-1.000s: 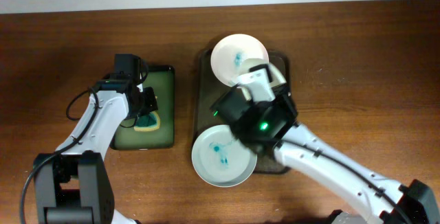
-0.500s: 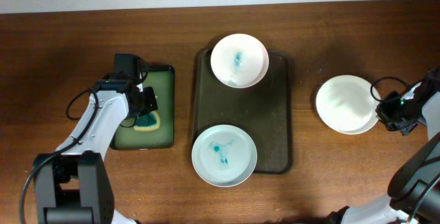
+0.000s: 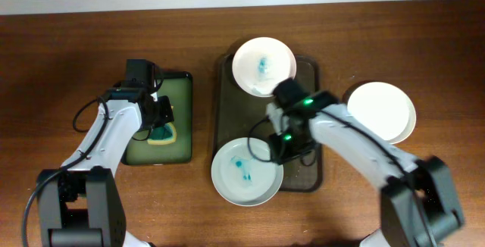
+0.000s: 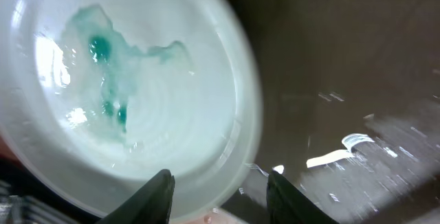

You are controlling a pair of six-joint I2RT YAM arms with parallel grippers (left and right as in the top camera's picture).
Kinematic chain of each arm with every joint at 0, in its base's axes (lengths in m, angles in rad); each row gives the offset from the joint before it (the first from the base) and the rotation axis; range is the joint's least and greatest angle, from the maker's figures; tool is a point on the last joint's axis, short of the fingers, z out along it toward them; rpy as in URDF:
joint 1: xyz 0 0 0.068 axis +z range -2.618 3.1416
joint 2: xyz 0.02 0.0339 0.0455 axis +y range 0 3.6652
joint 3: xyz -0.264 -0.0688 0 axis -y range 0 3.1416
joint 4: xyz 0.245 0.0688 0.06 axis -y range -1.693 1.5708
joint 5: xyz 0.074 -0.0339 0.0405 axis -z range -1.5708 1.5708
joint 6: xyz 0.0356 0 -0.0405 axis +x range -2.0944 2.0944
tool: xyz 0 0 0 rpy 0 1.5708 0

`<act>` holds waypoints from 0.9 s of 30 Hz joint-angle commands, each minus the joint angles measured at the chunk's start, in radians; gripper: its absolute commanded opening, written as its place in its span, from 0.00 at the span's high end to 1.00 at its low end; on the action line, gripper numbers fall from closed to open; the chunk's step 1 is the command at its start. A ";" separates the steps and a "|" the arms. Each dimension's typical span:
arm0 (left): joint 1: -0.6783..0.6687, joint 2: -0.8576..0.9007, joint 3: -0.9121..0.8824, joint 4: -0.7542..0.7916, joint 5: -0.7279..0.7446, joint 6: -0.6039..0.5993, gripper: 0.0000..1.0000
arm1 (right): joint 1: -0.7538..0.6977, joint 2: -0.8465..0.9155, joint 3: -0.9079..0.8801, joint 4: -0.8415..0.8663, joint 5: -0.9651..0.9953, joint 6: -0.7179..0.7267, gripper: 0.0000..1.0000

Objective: Clean dirty plates on tray and stack at the side
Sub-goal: 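Grasp the bottom plate on the tray with the right gripper, then scrub the bottom plate with the sponge in the left gripper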

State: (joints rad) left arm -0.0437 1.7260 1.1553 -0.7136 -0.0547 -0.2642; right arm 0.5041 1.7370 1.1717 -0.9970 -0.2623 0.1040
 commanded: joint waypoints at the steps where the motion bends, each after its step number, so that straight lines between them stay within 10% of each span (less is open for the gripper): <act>1: 0.001 -0.019 -0.001 -0.005 0.011 0.016 1.00 | 0.007 0.106 -0.013 0.032 0.082 -0.018 0.60; 4: 0.001 -0.019 -0.001 -0.015 0.011 0.016 1.00 | -0.012 0.140 -0.011 0.036 0.077 0.009 0.94; 10: -0.068 -0.019 -0.001 0.011 0.014 0.077 1.00 | -0.240 0.109 0.079 0.206 0.175 0.096 0.96; 12: -0.077 -0.019 -0.001 0.026 0.003 0.080 1.00 | -0.244 0.107 0.082 0.174 0.169 0.084 0.64; 22: -0.076 0.195 -0.109 0.174 -0.011 0.076 1.00 | -0.270 -0.074 0.122 0.047 0.148 0.126 0.27; 27: -0.076 0.164 0.027 0.040 0.018 0.076 1.00 | -0.320 0.003 0.122 0.043 0.082 0.138 0.43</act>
State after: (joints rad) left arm -0.1230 1.8530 1.1130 -0.5823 -0.0742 -0.2012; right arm 0.2234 1.6955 1.2858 -0.9615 -0.1318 0.2276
